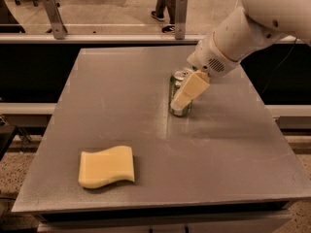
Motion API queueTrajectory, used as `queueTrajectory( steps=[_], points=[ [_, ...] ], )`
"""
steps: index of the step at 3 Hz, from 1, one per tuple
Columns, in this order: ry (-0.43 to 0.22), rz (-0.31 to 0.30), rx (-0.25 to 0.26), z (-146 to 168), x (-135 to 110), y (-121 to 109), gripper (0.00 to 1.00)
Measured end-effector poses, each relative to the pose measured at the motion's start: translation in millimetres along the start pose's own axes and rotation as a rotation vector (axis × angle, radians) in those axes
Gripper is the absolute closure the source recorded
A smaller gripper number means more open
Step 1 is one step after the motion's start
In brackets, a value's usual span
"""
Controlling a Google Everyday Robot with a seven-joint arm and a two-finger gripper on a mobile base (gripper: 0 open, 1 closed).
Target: Move green can near sponge
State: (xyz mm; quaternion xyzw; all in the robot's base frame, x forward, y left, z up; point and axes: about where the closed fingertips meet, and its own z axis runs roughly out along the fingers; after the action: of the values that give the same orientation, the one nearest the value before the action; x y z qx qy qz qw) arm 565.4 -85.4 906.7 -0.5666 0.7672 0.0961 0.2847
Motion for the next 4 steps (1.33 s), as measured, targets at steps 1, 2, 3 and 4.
queueTrajectory(
  steps=[1,2,3,4],
  points=[
    [-0.001,-0.004,-0.020,2,0,1,0.38],
    [-0.006,-0.010,-0.034,0,-4,1,0.61],
    [-0.048,-0.050,-0.073,-7,-25,15,0.92],
    [-0.082,-0.093,-0.114,-9,-42,39,1.00]
  ],
)
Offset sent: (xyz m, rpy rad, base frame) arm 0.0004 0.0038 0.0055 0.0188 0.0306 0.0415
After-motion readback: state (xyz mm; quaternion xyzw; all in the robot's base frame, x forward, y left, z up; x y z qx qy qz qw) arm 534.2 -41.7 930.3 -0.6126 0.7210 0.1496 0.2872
